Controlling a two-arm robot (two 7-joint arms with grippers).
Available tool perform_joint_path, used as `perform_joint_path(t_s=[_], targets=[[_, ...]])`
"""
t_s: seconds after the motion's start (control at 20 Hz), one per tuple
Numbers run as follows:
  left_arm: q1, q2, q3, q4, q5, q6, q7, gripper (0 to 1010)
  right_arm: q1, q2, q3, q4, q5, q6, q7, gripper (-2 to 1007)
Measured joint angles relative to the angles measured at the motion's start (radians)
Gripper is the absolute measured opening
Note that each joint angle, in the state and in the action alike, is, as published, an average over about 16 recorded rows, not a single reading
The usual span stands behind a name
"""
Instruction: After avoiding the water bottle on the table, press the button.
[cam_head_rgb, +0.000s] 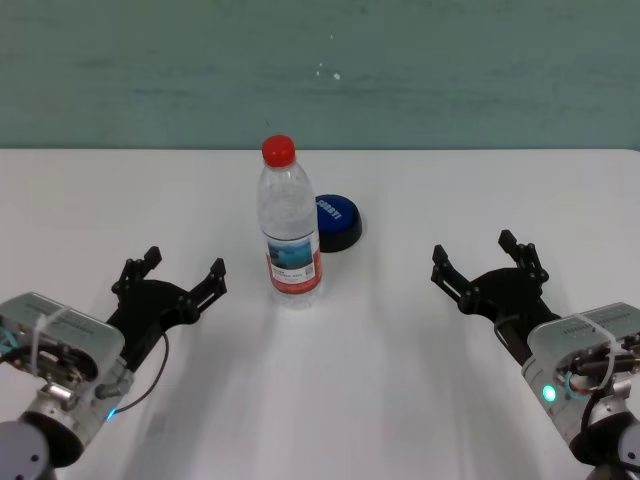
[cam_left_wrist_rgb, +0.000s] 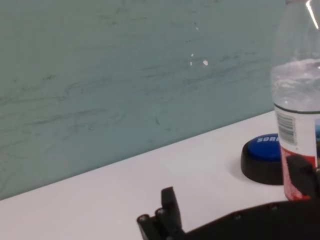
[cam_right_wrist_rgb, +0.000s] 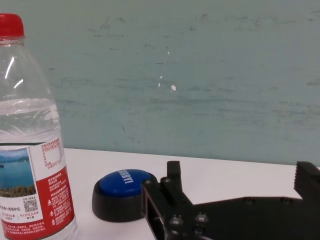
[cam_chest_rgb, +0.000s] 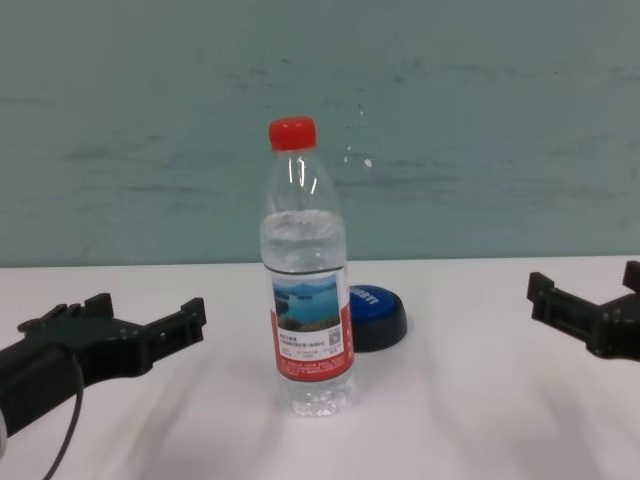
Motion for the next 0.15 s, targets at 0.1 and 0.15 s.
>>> perform_joint_path(t_s=[0.1, 0.15], targets=[[0.000, 0.000, 0.000, 0.000, 0.000, 0.000, 0.000, 1004, 0.000, 0.000, 0.000, 0.000, 0.000, 0.000, 0.000, 1003], [0.000, 0.000, 0.000, 0.000, 0.000, 0.000, 0.000, 1004, 0.000, 0.000, 0.000, 0.000, 0.000, 0.000, 0.000, 1003]])
